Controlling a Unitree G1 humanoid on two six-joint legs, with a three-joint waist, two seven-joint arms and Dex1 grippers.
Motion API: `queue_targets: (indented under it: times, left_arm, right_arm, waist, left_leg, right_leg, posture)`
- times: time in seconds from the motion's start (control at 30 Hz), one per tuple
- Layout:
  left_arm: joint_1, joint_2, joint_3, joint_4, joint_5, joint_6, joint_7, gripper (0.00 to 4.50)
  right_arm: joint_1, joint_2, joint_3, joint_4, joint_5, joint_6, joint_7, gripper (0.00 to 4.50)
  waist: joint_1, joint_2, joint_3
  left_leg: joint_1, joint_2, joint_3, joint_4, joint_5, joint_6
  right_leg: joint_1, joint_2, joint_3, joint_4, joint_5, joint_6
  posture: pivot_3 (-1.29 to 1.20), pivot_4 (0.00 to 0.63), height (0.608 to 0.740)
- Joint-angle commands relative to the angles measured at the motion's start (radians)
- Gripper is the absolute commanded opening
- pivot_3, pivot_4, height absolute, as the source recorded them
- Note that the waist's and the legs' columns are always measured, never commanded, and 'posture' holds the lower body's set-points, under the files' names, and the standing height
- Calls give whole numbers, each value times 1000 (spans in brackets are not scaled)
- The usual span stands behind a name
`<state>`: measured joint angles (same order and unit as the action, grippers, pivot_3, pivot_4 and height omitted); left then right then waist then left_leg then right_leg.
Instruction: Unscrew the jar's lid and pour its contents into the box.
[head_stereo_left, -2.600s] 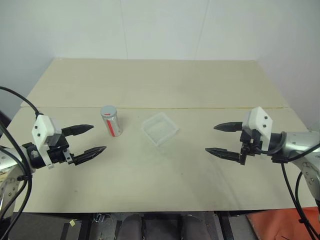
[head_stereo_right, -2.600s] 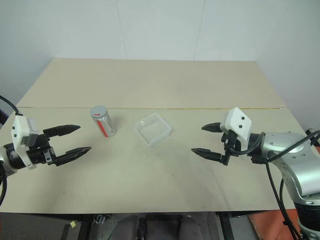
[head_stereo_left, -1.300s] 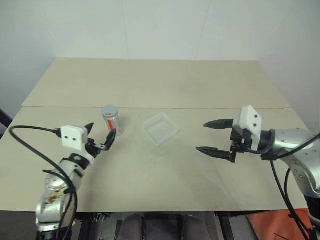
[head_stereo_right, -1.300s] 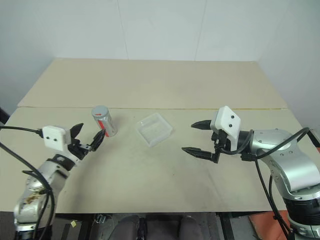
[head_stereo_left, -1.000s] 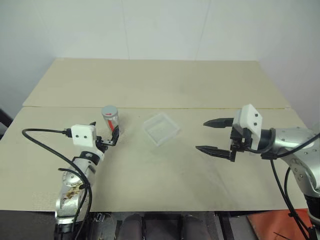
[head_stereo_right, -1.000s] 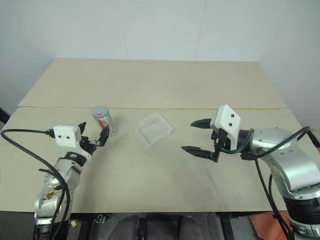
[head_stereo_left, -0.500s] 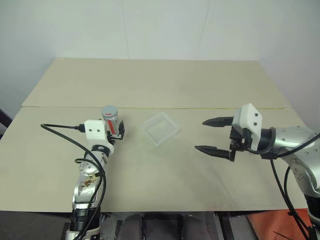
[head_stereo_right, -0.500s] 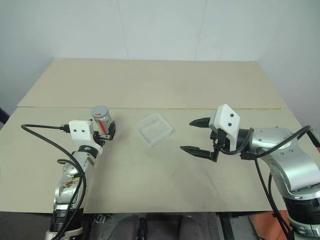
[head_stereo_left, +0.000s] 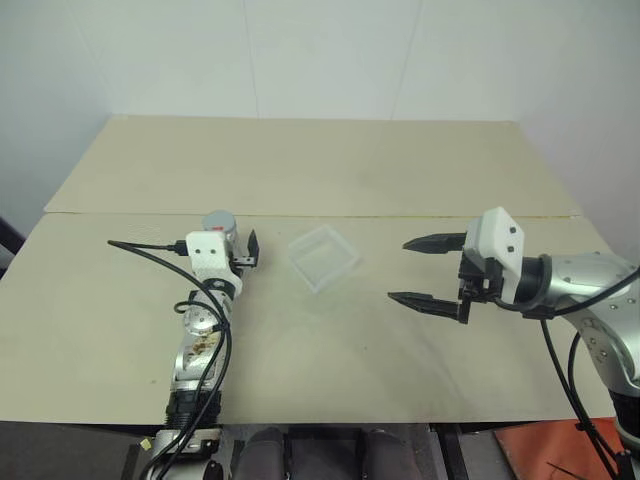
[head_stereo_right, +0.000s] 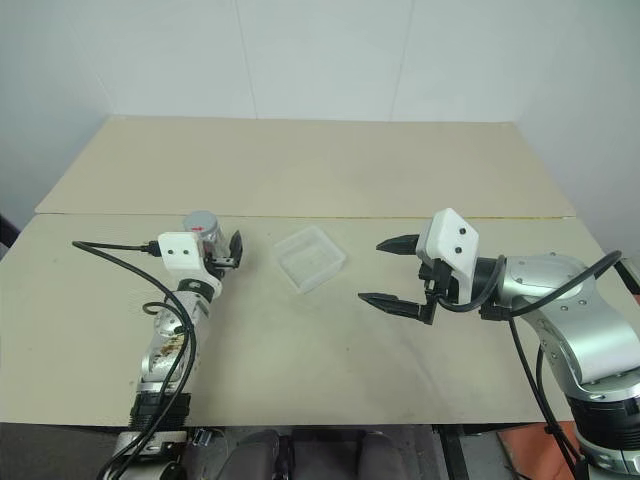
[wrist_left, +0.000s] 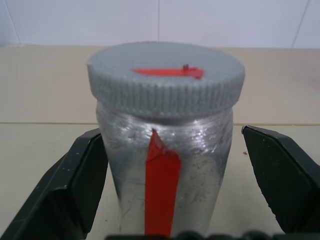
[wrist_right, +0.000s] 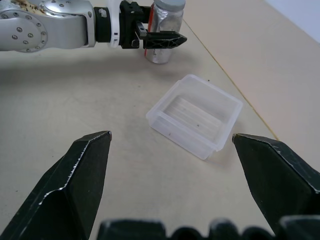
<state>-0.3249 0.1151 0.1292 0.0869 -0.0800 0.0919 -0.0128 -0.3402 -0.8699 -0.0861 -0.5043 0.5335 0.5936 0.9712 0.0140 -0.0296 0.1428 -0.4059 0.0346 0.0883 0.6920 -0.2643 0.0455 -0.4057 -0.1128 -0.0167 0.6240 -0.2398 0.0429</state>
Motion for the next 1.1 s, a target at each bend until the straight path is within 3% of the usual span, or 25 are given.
queue_targets:
  times: [0.03,0.27,0.4,0.57,0.73,0.83,0.93,1.1]
  left_arm:
    - [-35,3,10,18,7,-48,10,4465]
    - [-62,-1,7,76,8,-89,13,4465]
    - [-68,0,5,87,8,-110,11,3627]
    - [-62,6,-2,80,15,-126,4,1977]
    - [-50,29,-9,18,-3,-97,-41,1940]
    - [-36,94,-5,-70,-76,-16,-162,1940]
    - [-21,191,2,-167,-184,93,-320,1940]
    - [-29,431,55,-287,-479,325,-688,1940]
  right_arm:
    - [-11,-13,-38,-34,15,-9,-10,4500]
    - [-7,-16,-44,-41,20,-6,-12,4500]
    - [-2,-19,-47,-45,24,-4,-13,4500]
    - [-4,-17,-43,-48,26,-2,-16,4500]
    - [-9,-7,-32,-58,36,-2,-23,4500]
    - [-24,9,-10,-62,41,-5,-30,4500]
    - [-59,40,27,-56,37,-9,-40,4500]
    - [-148,115,108,-26,26,-10,-48,4500]
  waist:
    - [0,0,0]
    - [0,0,0]
    - [0,0,0]
    - [0,0,0]
    - [-1,0,0]
    - [-2,0,0]
    - [-9,0,0]
    - [-13,0,0]
  left_leg:
    - [0,0,0,0,0,0]
    - [0,0,0,0,0,0]
    - [0,0,0,0,0,0]
    - [0,0,0,0,0,0]
    - [0,0,0,0,0,0]
    - [0,0,0,0,0,0]
    - [0,1,0,0,0,-1]
    - [0,2,0,0,1,-1]
  right_leg:
    - [0,0,0,0,0,0]
    - [0,0,0,0,0,0]
    - [0,0,0,0,0,0]
    - [0,0,0,0,0,0]
    - [0,0,0,0,0,0]
    - [0,0,-1,0,0,0]
    - [-1,1,0,1,0,0]
    - [-1,1,0,1,0,0]
  posture:
    - [0,150,740]
    - [0,150,740]
    - [0,150,740]
    - [0,150,740]
    - [0,150,740]
    - [0,150,740]
    - [0,150,740]
    - [0,150,740]
